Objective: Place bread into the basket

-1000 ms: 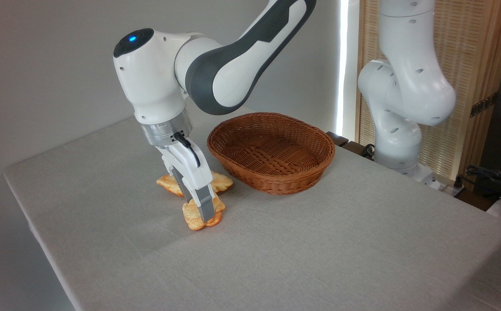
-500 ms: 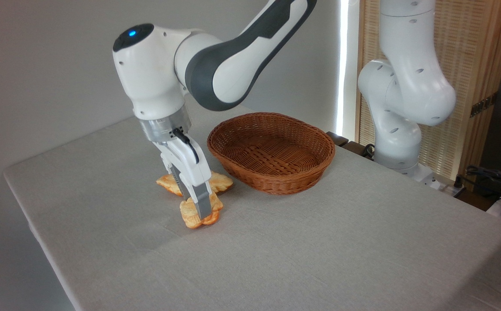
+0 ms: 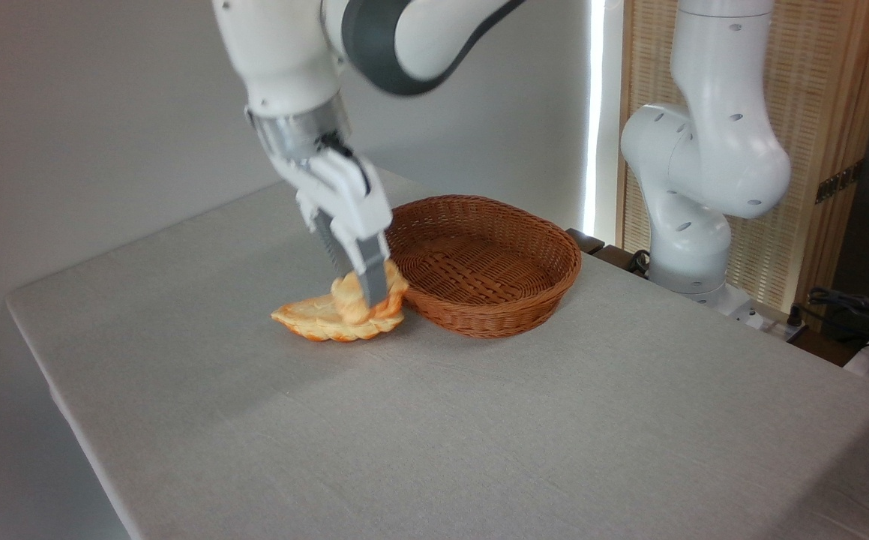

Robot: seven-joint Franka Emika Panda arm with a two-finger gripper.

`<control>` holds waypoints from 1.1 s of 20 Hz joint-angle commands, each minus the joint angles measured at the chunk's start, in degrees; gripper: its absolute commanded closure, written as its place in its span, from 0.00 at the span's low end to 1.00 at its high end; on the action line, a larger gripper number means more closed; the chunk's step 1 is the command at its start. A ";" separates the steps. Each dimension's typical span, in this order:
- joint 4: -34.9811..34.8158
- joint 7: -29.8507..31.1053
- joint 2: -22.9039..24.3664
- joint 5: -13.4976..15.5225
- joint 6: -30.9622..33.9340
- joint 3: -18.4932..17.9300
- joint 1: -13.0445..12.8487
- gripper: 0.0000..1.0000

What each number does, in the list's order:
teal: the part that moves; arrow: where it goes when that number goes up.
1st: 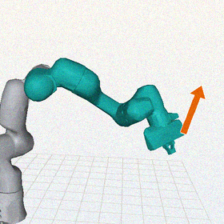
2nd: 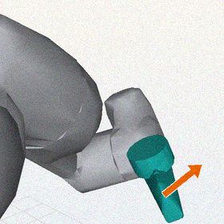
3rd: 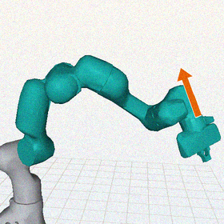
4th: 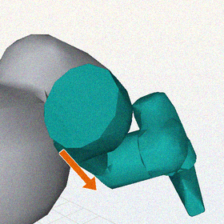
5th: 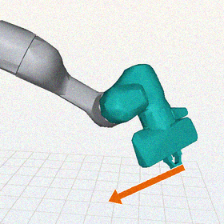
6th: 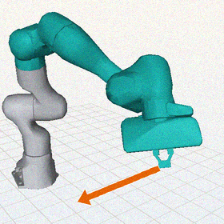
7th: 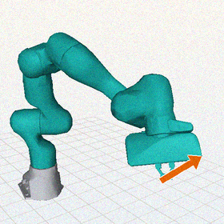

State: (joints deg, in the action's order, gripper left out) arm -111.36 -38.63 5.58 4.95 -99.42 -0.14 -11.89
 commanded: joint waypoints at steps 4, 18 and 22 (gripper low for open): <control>-0.52 3.21 6.11 2.70 13.87 -0.04 -2.52 0.41; -1.32 5.41 3.30 3.23 21.10 -0.04 -4.19 0.00; -1.32 5.32 2.77 3.23 21.02 -0.04 -5.07 0.00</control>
State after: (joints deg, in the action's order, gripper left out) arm -113.22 -34.33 8.77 7.29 -79.79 0.30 -16.01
